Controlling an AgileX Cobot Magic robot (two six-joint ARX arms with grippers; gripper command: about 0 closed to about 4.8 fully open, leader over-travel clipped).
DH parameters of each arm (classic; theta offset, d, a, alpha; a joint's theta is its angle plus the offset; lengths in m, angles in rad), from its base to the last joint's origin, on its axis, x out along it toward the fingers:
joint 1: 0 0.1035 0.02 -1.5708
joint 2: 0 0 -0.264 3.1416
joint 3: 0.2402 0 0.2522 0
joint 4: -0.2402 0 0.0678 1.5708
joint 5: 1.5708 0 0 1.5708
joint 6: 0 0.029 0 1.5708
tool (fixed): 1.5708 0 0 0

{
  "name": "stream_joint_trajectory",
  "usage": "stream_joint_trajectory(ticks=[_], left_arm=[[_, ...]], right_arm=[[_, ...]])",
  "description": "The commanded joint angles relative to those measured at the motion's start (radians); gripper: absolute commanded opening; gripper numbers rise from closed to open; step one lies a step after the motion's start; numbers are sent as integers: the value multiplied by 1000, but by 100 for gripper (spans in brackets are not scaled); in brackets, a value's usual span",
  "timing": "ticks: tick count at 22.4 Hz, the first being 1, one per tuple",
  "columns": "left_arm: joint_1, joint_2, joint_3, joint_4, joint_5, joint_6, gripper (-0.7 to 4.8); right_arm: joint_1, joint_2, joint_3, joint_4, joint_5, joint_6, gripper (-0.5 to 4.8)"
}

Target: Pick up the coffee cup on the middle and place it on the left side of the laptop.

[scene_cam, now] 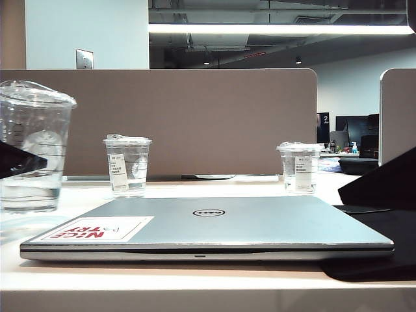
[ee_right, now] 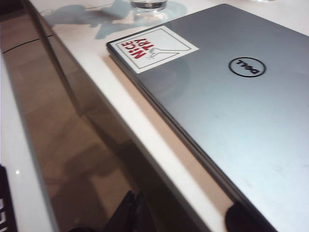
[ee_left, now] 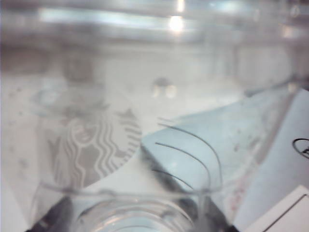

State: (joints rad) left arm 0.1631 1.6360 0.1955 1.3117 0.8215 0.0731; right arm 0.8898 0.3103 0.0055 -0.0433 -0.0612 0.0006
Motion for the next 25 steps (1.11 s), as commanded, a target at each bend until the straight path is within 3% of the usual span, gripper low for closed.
stream_joint_trajectory(ticks=[1, 25], left_arm=[[28, 6, 2, 14, 1, 33, 332], [43, 111, 16, 74, 10, 68, 332]], right_arm=[[15, 2, -4, 18, -2, -1, -5], [15, 24, -4, 18, -2, -1, -5]])
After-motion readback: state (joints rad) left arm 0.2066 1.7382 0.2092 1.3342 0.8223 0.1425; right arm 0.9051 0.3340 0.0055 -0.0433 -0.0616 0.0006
